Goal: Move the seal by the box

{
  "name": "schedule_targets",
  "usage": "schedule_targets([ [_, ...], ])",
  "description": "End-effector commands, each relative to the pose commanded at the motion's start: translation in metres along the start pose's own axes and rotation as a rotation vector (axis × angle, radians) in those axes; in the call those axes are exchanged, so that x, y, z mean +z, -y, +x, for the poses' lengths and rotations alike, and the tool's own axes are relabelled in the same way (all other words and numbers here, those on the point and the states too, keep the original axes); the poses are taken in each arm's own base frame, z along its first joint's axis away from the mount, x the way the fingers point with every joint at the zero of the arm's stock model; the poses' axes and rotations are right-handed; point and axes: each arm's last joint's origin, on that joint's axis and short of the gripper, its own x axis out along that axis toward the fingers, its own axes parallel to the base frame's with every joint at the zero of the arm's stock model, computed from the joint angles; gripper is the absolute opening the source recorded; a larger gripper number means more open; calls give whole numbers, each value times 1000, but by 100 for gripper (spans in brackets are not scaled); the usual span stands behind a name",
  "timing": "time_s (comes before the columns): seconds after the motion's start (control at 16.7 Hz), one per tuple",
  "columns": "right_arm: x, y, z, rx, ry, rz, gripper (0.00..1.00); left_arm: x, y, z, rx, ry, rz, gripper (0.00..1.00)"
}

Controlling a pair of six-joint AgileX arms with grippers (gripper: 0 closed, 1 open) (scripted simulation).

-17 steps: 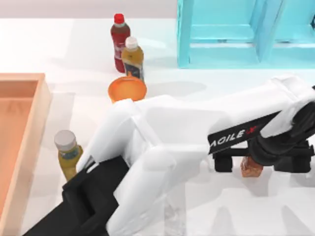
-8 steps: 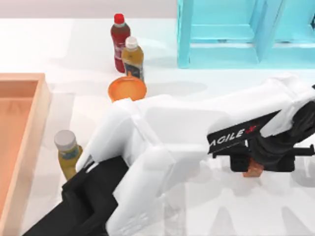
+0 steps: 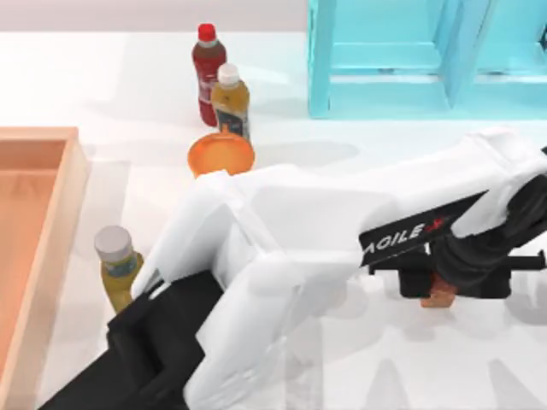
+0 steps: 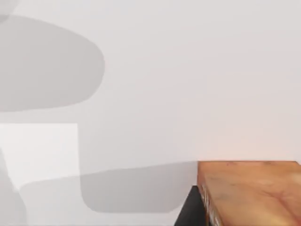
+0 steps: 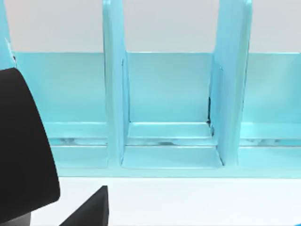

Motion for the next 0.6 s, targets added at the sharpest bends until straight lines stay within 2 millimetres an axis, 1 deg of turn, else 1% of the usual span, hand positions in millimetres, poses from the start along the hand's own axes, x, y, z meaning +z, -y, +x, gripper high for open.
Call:
schedule_targets([
  [0.36, 0, 0, 0, 0, 0, 0, 100, -2, 2, -2, 5, -1, 8, 0],
  [0.48, 0, 0, 0, 0, 0, 0, 100, 0, 3, -11, 10, -1, 9, 0],
  [0.6, 0, 0, 0, 0, 0, 0, 100, 4, 4, -27, 1, 6, 5, 0],
])
